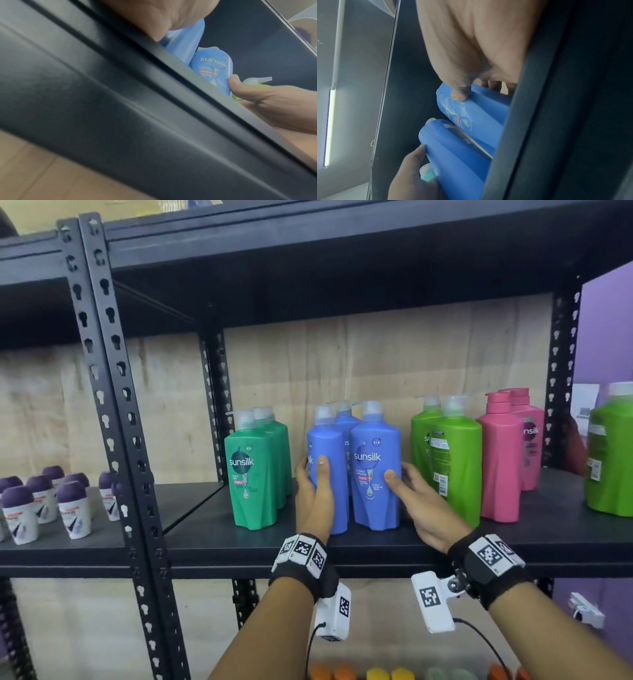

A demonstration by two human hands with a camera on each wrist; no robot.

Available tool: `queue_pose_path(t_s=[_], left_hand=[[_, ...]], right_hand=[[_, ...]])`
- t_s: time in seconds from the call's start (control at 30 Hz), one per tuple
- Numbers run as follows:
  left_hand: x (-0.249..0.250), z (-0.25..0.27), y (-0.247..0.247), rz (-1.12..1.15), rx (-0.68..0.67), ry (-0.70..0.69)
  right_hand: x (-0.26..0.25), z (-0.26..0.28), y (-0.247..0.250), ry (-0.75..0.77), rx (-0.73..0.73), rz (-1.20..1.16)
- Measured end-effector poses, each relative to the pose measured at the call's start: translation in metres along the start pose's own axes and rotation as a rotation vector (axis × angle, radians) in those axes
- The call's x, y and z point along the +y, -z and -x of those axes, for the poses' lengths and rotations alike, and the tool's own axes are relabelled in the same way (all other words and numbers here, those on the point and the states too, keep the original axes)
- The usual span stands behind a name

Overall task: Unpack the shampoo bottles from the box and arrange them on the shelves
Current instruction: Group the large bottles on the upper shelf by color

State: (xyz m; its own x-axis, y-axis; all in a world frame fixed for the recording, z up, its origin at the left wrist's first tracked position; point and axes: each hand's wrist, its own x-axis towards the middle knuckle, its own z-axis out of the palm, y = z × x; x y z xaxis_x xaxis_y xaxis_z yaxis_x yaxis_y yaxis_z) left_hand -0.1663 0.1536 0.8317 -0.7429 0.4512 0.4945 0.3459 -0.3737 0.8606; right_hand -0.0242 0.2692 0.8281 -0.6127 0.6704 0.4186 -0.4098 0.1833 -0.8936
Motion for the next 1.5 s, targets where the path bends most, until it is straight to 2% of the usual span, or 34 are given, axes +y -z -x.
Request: queue_pose_path(t_s=[0.47,0.7,0.87,1.0,1.1,1.3,1.37,1.5], left_hand=[[-0.012,-0.001,-0.008,-0.275,0.114,-0.207],[-0.011,0.001,-0.006,-0.316,0.121,-0.225],[-0.008,0.002,-0.004,-0.232,0.098,-0.216],[-0.006,0.002,-0.005,-0.205,0.070,-0.230],[-0.008,0.002,-0.005,-0.200,0.076,-0.250],[-0.014,-0.004,-0.003,-0.194,0.069,-0.249],[-0.016,-0.006,-0.003,-0.198,0.067,-0.250],[-0.016,-0.006,-0.003,-0.207,0.062,-0.245]], right_hand=[[0.010,-0.007,0.003,-0.005,0.120,0.004],[0.011,-0.004,0.002,0.052,0.110,0.073],[0.011,-0.002,0.000,0.098,0.143,0.097],[0.009,0.001,0.000,0.126,0.185,0.172],[0.000,0.003,-0.004,0.223,0.206,0.248],[-0.052,-0.032,-0.019,0.403,0.221,0.441],[-0.074,-0.053,-0.023,0.391,0.172,0.557],[-0.096,-0.085,-0.028,0.258,0.044,0.770]])
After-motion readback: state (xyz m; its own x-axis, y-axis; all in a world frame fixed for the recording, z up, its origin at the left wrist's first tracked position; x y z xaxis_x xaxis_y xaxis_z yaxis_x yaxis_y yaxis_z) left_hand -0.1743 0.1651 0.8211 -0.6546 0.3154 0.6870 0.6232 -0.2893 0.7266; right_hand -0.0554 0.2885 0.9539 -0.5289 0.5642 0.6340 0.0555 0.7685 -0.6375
